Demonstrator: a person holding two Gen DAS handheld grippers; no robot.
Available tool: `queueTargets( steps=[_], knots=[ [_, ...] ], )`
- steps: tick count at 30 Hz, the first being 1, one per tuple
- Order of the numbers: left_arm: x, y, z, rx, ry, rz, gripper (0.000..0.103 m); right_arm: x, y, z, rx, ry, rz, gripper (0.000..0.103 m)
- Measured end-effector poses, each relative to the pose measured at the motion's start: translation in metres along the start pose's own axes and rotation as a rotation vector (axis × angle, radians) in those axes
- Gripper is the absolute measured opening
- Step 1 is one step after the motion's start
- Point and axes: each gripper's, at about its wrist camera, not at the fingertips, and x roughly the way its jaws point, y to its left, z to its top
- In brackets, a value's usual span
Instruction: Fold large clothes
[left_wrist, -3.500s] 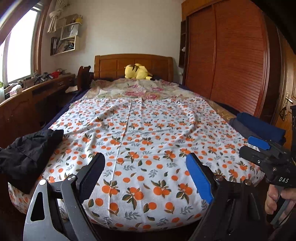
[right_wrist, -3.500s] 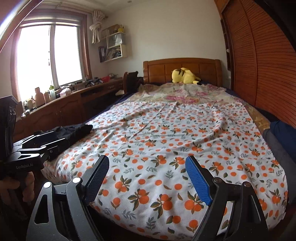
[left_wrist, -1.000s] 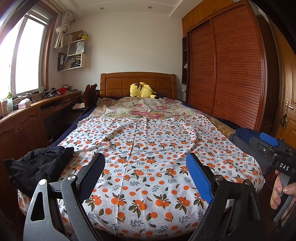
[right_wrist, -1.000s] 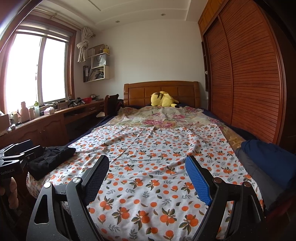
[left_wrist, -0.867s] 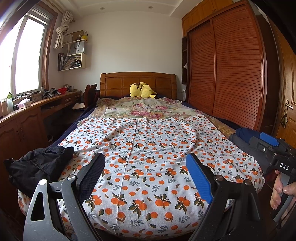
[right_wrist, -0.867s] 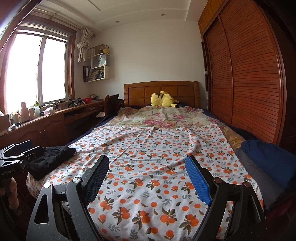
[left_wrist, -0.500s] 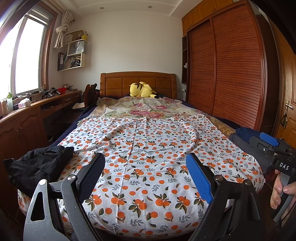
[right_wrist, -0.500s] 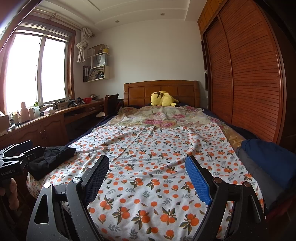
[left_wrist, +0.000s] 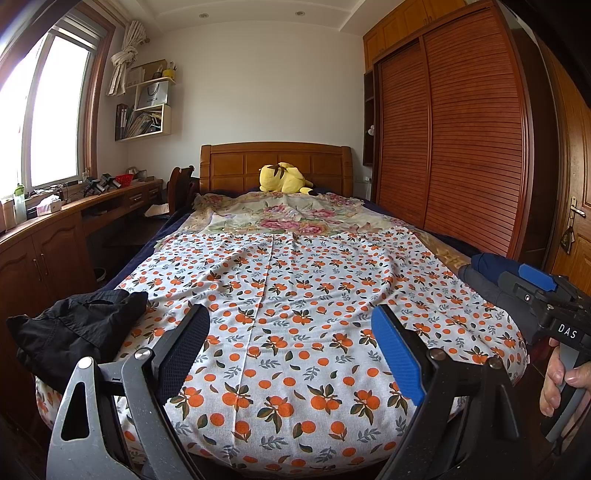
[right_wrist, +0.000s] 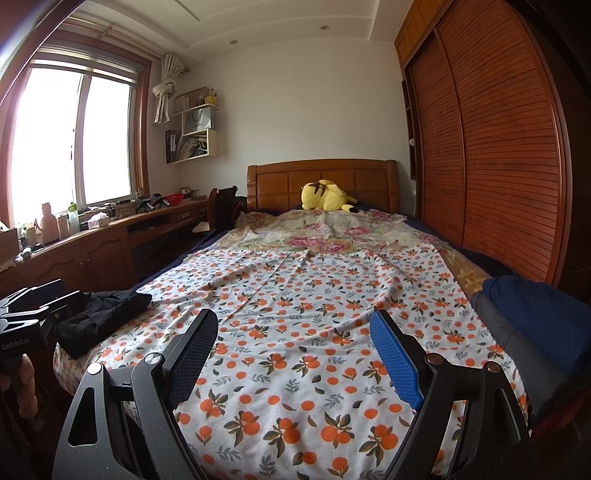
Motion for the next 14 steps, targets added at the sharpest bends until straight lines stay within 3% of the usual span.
queueTargets(
  steps=[14],
  knots=[
    [0.0000,0.0003,0.0010,0.000,0.001,-0.001,0.090,-0.0005,0.0025,0.0005,0.003,0.002,0.000,0.086]
  ],
)
